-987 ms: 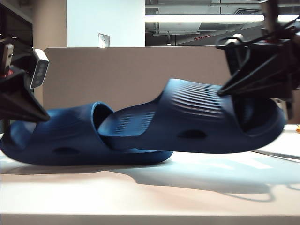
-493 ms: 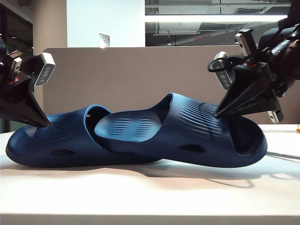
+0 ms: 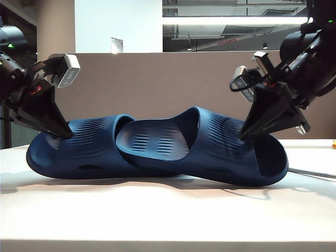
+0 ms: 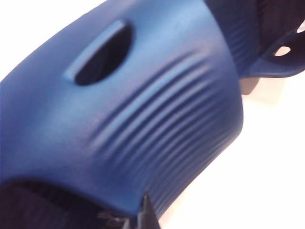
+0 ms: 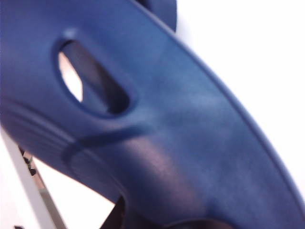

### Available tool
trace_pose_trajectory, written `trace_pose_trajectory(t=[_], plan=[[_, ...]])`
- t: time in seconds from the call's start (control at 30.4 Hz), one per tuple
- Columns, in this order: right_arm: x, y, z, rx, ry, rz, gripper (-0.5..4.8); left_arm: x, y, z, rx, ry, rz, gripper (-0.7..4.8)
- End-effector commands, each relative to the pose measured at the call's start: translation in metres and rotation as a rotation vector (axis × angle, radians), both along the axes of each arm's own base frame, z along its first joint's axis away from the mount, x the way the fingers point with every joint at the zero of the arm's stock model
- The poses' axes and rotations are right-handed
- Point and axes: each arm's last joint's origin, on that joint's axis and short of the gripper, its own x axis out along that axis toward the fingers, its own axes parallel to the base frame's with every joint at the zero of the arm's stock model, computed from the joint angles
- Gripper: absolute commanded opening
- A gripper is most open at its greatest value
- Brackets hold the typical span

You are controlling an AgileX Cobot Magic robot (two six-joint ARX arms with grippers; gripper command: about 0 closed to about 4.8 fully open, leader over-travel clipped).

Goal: Interlock the pair of blue slippers on the table with their fronts facing up.

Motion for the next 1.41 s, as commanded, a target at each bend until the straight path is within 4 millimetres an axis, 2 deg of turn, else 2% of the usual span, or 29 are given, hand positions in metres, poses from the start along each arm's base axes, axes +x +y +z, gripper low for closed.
trace_pose_trajectory(t=[0.03,0.3,0.56,0.76,1.02,1.41], plan=[[0.005,0.002,-0.002,-0.036,-0.073,0.016,-0.02,0.001,-0.003,0.002,-0.012,-0.023,-0.017,-0.05],[0.014,0.001,-0.003,-0.202,-0.192,-0.033,-0.02,0.000,0.000,0.000,0.054,-0.021,-0.004,-0.05],[0.021,0.004,0.001,-0.196,-0.305,-0.027,-0.02,0.001,0.000,0.001,0.057,-0.034,-0.005,-0.05],[0.020,0.016,0.002,-0.209,-0.358,0.023,-0.02,0.002,-0.001,-0.001,0.039,-0.024,-0.010,-0.05],[0.019,0.030,0.002,-0.244,-0.432,0.078,-0.02,0.008,-0.003,-0.016,-0.001,0.068,-0.034,-0.05],[0.022,0.037,0.005,-0.311,-0.549,0.114,-0.02,0.018,-0.004,0.001,-0.025,0.017,-0.044,-0.05]])
